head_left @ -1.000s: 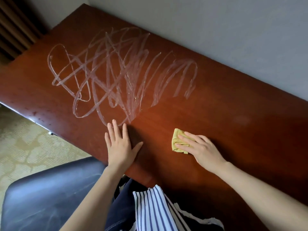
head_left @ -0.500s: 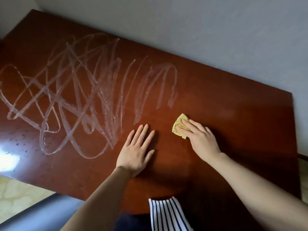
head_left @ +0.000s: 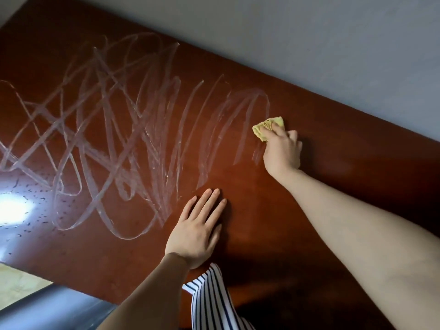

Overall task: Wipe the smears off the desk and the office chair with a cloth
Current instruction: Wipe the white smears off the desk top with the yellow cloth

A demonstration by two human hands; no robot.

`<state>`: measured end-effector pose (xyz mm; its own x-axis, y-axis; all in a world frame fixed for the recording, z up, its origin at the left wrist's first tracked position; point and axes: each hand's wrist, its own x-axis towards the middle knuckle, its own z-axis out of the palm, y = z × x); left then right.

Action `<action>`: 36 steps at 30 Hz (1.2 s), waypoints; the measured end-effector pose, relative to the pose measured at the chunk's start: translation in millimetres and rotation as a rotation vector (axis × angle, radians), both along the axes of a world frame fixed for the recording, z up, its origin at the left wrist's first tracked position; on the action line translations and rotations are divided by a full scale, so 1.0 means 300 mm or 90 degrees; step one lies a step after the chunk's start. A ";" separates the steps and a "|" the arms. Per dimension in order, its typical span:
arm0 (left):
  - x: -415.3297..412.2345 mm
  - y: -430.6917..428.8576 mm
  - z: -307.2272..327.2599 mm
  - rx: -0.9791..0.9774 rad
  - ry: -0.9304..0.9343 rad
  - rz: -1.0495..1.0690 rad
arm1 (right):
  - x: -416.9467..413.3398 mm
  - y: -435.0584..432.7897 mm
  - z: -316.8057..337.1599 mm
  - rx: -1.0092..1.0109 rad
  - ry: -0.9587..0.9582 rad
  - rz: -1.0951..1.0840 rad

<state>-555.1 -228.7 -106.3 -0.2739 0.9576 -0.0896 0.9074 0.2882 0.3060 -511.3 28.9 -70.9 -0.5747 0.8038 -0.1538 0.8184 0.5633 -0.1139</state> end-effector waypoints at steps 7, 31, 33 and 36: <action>-0.007 -0.001 -0.003 0.008 0.003 0.002 | 0.039 -0.227 -0.059 0.022 0.101 0.220; 0.003 -0.002 -0.008 -0.001 -0.010 0.025 | 0.238 0.186 0.012 0.058 0.019 0.259; 0.002 -0.002 -0.006 0.005 -0.013 0.027 | 0.173 0.207 0.009 0.054 0.029 0.210; 0.002 -0.002 -0.004 0.013 -0.020 0.028 | 0.115 0.236 0.008 0.065 0.066 0.195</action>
<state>-554.7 -229.3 -107.4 -0.3132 0.9463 -0.0801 0.8836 0.3213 0.3405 -476.9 99.6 -68.5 -0.8002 0.5997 -0.0096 0.5964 0.7940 -0.1177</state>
